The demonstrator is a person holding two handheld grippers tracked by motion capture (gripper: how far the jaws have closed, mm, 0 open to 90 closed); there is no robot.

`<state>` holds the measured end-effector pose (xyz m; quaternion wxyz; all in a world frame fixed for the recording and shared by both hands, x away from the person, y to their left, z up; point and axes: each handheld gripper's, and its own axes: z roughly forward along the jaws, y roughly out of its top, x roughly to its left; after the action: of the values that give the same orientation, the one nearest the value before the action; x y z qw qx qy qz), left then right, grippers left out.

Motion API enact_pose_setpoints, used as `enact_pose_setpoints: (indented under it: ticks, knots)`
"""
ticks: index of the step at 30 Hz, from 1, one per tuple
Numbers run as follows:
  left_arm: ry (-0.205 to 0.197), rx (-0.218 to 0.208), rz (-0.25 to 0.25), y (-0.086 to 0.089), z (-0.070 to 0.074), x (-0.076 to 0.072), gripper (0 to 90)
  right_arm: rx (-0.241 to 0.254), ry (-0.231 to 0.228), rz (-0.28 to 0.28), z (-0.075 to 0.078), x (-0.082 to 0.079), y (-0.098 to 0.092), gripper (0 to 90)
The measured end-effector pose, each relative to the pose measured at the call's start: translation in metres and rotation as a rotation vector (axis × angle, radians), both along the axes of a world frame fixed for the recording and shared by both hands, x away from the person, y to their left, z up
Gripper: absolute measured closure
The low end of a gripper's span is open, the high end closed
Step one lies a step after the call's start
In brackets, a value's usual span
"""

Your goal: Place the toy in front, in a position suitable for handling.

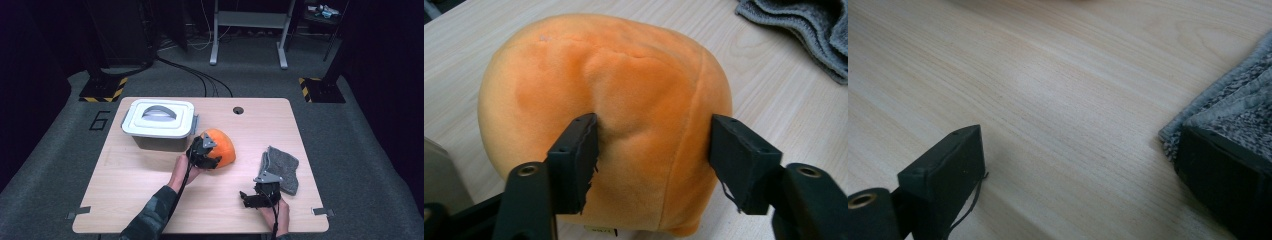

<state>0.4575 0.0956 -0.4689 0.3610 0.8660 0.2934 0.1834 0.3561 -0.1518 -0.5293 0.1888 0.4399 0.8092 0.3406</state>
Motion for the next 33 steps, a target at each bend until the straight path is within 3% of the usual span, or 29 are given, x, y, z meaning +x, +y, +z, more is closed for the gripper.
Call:
enact_pose_setpoints:
  ticks: [9, 14, 20, 33]
  knots:
    - [0.009, -0.007, -0.014, -0.001, -0.006, 0.000, 65.7, 0.006, 0.003, -0.005, 0.000, 0.000, 0.001, 5.2]
    - [-0.009, -0.003, -0.004, -0.002, -0.007, -0.002, 71.6, 0.005, 0.003, -0.003, 0.000, 0.000, 0.001, 5.2]
    - [-0.046, -0.022, 0.030, -0.002, -0.003, -0.008, 75.3, 0.006, 0.003, -0.004, 0.000, 0.000, 0.001, 5.2]
    - [-0.076, -0.055, 0.095, 0.008, 0.014, -0.024, 77.4, 0.004, 0.001, -0.003, 0.000, 0.000, 0.001, 5.2]
